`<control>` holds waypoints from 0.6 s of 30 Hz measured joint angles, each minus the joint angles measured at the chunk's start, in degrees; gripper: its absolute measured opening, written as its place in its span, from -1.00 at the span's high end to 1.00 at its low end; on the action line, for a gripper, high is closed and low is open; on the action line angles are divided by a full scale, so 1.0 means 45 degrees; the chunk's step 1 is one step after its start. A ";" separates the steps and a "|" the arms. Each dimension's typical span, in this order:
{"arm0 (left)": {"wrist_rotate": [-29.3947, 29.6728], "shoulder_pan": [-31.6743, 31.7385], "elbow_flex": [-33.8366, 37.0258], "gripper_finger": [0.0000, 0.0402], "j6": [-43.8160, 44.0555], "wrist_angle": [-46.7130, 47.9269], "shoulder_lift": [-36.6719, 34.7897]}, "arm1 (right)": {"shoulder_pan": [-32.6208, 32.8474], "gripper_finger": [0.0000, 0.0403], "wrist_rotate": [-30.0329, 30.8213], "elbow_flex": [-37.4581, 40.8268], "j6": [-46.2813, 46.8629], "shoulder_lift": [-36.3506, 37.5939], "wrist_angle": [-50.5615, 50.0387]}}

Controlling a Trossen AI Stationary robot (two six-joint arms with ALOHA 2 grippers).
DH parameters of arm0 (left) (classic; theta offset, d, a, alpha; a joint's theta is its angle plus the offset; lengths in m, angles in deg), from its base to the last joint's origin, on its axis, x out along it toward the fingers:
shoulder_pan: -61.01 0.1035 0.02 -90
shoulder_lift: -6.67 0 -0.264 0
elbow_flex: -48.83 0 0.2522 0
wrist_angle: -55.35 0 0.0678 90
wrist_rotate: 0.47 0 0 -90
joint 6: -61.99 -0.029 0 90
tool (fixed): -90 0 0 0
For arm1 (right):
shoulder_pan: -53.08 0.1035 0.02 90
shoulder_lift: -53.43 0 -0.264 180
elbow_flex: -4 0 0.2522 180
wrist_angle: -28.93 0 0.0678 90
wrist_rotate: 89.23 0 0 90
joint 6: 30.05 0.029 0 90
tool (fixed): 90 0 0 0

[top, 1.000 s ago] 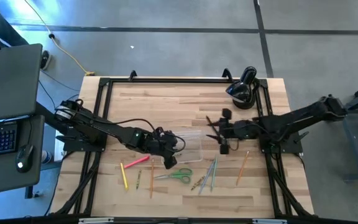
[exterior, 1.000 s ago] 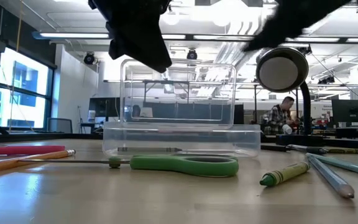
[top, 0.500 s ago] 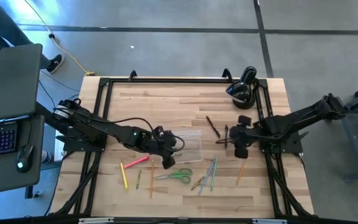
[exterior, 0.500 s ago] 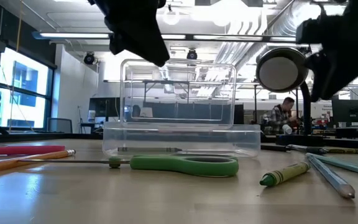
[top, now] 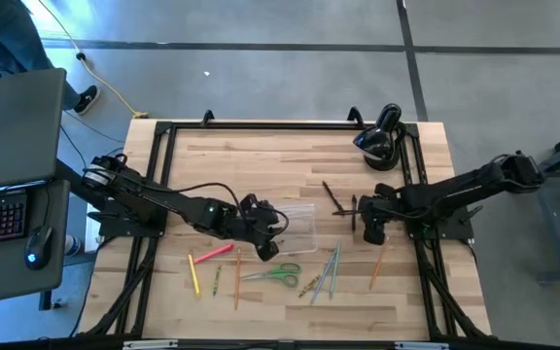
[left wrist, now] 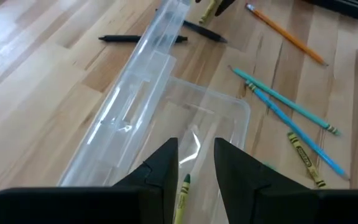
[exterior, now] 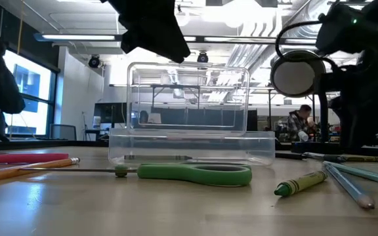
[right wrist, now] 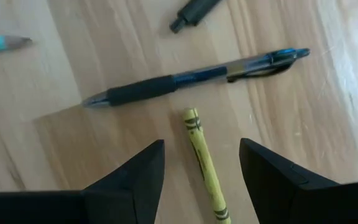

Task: Pick & place school supplies into a supply box
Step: Put the top right green crayon into the supply box

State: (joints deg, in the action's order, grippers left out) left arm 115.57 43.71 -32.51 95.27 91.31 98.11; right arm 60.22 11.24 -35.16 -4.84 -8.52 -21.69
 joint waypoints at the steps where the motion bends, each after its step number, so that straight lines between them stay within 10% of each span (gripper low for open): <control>1: -0.0005 0.0000 0.0000 0.33 0.0000 -0.0018 0.0000 | -0.0108 0.07 -0.0034 0.0051 -0.0018 0.0000 0.0115; 18: -0.0365 0.0003 0.0000 0.33 -0.0005 -0.0631 0.0000 | -0.1521 0.07 -0.0889 0.0636 -0.1024 -0.2039 0.2035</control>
State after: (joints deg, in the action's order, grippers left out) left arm 113.93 43.72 -32.51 95.25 88.47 98.11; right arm 53.38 7.24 -32.30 -9.45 -17.70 -12.54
